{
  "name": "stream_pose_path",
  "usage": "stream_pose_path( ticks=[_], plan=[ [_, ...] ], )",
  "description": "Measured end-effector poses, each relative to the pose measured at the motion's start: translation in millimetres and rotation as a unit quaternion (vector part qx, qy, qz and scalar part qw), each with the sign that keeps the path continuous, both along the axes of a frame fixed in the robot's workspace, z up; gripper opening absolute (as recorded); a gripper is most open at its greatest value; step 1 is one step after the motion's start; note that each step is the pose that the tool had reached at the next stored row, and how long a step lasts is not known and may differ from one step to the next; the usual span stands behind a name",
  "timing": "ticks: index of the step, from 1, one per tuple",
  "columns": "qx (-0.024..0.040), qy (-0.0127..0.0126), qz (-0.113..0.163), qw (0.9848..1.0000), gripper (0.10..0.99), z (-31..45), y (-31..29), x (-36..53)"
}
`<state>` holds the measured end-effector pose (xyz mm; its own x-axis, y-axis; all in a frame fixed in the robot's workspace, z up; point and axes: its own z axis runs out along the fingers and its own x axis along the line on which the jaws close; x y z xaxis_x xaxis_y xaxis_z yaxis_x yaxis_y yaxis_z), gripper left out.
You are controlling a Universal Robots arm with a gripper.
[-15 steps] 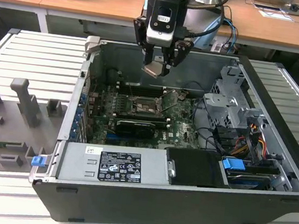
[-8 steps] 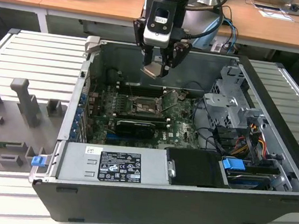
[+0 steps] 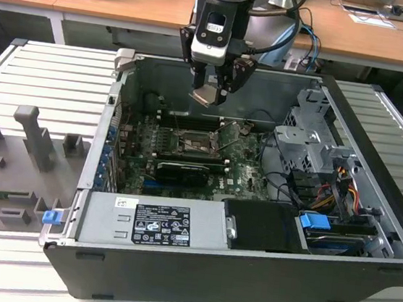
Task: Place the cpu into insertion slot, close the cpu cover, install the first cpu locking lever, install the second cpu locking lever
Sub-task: 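Place the cpu into insertion slot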
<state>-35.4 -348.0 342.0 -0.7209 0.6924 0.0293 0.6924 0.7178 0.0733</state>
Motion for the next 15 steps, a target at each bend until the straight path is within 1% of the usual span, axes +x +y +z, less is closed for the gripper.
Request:
stream_pose_path(
  ticks=[6,10,14,15],
  plan=[
    [0.0000,0.0003,-0.013,0.9999,0.541,-1.0,0.0,0.0],
    [-0.0017,0.0004,-0.028,0.9996,0.541,-1.4,0.0,0.0],
    [-0.0019,0.0007,-0.053,0.9986,0.541,-2.1,0.0,0.0],
    [-0.0019,0.0007,-0.062,0.9981,0.541,-2.2,0.0,0.0]
  ],
)
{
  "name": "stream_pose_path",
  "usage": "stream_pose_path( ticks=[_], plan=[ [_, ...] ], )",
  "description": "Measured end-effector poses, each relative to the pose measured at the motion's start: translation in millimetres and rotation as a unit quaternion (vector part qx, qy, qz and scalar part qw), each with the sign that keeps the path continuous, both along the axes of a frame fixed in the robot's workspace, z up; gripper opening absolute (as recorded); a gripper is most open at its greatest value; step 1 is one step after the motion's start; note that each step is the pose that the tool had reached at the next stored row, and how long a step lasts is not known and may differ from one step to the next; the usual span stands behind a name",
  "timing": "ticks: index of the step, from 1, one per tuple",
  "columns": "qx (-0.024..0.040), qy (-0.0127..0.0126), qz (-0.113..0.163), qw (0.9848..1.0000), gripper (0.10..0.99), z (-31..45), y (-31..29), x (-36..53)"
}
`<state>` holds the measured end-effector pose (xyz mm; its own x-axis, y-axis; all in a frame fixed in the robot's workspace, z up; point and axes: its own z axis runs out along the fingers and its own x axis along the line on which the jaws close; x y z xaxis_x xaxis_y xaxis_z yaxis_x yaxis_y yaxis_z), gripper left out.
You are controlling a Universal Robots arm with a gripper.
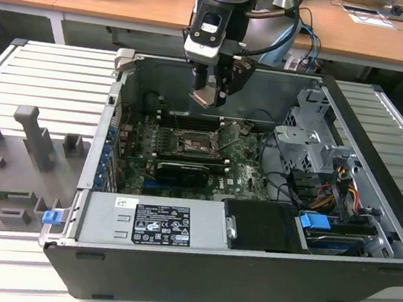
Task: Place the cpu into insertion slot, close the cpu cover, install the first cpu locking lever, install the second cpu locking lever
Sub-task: 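Place the cpu into insertion slot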
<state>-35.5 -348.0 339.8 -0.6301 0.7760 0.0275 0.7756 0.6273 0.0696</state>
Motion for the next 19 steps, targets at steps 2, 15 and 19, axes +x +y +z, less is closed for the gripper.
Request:
stream_pose_path(
  ticks=[2,15,19],
  plan=[
    [0.0000,0.0000,-0.019,0.9998,0.541,-0.4,0.0,0.0],
    [0.0000,0.0000,-0.094,0.9956,0.541,-3.1,0.0,0.0],
    [0.0000,0.0001,-0.111,0.9938,0.541,-3.9,0.0,0.0]
  ],
)
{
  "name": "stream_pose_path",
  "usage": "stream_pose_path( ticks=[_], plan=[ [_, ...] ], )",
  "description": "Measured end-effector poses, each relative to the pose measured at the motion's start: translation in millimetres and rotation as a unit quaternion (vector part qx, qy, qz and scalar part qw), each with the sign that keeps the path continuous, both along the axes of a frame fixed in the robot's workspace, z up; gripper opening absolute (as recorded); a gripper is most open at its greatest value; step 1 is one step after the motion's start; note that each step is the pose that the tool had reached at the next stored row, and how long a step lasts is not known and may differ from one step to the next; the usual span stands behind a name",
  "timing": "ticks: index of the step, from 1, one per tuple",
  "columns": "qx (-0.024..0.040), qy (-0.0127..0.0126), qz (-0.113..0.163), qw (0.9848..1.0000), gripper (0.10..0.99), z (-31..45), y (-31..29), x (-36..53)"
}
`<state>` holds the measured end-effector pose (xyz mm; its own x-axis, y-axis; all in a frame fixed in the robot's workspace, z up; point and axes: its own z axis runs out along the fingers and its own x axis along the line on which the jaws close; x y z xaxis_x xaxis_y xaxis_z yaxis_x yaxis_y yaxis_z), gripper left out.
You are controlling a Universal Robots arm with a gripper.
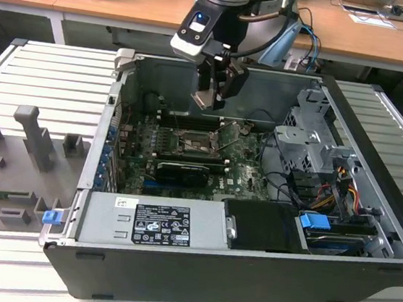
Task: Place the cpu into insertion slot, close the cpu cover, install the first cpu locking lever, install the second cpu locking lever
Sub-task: 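Place the cpu into insertion slot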
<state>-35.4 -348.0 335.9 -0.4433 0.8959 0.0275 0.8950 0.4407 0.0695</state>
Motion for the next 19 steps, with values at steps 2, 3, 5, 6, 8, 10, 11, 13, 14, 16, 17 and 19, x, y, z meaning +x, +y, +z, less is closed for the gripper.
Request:
stream_pose_path(
  ticks=[2,3,5,6,8,10,11,13,14,16,17,19],
  plan=[
    [0.0000,0.0001,-0.009,1.0000,0.541,-0.6,0.0,0.0],
    [0.0000,0.0001,-0.012,0.9999,0.541,-0.8,0.0,0.0],
    [0.0000,0.0001,-0.018,0.9998,0.541,-1.4,0.0,0.0],
    [0.0000,0.0002,-0.021,0.9998,0.541,-1.8,0.0,0.0],
    [-0.0001,0.0008,-0.028,0.9996,0.541,-2.8,0.0,0.0],
    [0.0000,0.0010,-0.033,0.9995,0.541,-3.4,0.0,0.0],
    [0.0000,0.0011,-0.035,0.9994,0.541,-3.7,0.0,0.0],
    [-0.0001,0.0012,-0.040,0.9992,0.541,-4.3,0.0,0.0],
    [-0.0001,0.0013,-0.042,0.9991,0.541,-4.6,0.0,0.0],
    [0.0000,0.0014,-0.046,0.9989,0.541,-5.1,0.0,0.0],
    [0.0000,0.0014,-0.048,0.9988,0.541,-5.3,0.0,0.0],
    [-0.0001,0.0019,-0.055,0.9985,0.541,-6.2,0.0,0.0]
  ],
)
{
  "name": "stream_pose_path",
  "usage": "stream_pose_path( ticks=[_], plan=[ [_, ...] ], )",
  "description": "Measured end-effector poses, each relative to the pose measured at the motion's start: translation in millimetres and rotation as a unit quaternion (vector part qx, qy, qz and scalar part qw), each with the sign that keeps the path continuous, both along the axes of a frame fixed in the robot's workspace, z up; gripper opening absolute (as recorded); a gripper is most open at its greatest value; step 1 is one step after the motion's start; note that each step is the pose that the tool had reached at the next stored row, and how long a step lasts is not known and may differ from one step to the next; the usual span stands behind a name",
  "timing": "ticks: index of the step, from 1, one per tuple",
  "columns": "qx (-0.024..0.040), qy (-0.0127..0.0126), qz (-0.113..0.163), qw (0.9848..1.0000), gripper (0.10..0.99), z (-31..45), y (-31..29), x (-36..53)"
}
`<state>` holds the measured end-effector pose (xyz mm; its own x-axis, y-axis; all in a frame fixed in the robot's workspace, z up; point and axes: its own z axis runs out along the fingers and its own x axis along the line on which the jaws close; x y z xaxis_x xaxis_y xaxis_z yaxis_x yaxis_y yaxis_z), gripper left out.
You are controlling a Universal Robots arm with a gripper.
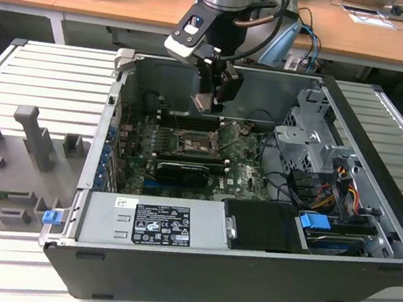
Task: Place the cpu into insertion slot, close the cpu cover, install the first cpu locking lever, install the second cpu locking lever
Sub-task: 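Place the cpu into insertion slot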
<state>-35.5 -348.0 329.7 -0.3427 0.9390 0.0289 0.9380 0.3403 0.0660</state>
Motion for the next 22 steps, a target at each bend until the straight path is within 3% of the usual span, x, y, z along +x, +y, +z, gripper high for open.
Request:
stream_pose_path(
  ticks=[12,18,22],
  plan=[
    [0.0001,0.0011,-0.029,0.9996,0.541,-2.6,0.0,0.0],
    [-0.0002,0.0030,-0.056,0.9984,0.541,-5.5,0.5,0.0],
    [-0.0003,0.0061,-0.072,0.9974,0.541,-8.0,0.5,0.0]
  ],
)
